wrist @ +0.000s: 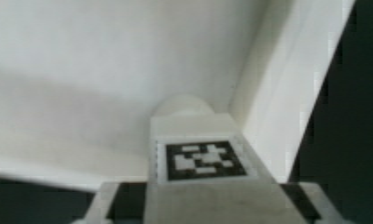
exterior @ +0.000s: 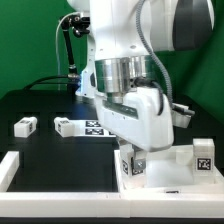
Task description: Assemble square table
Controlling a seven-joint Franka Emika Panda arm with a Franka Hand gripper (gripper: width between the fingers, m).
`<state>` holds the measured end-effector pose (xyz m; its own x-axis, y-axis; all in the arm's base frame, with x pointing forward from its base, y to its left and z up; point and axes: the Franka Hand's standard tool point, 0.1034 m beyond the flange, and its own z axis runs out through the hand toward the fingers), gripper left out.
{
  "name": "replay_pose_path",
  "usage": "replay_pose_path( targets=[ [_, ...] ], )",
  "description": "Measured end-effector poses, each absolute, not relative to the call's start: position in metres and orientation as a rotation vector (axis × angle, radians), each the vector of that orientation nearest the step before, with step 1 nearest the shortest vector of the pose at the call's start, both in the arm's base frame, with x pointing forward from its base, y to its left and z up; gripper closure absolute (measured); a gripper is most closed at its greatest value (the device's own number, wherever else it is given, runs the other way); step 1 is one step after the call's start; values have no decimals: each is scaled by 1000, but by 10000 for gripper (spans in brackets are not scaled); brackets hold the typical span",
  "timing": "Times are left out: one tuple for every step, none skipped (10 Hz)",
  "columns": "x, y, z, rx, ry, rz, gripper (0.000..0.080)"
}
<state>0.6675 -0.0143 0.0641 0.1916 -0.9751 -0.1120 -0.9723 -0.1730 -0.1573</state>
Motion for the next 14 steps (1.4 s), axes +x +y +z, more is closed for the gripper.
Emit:
replay_pose_path(
  targets=[
    [670, -12, 63, -2108, 2036, 106, 511],
    [669, -16, 61, -2014, 2106, 150, 511],
    [669, -21, 61, -1960, 2162, 137, 511],
    [669, -17, 61, -1881, 2235, 149, 511],
    [669, -17, 62, -1819, 2288, 159, 511],
    [669, -16, 62, -1746, 2348, 169, 511],
    [669, -15, 62, -1672, 2405, 180, 511],
    [670, -12, 62, -1612, 2441, 180, 511],
    [670, -9, 62, -1620, 2435, 174, 511],
    [669, -10, 61, -1624, 2435, 176, 511],
    [669, -10, 60, -1624, 2435, 176, 338],
    [670, -8, 62, -1623, 2432, 173, 338],
    [673, 1, 76, -1630, 2408, 162, 189],
    [671, 13, 92, -1639, 2384, 156, 159]
  ],
)
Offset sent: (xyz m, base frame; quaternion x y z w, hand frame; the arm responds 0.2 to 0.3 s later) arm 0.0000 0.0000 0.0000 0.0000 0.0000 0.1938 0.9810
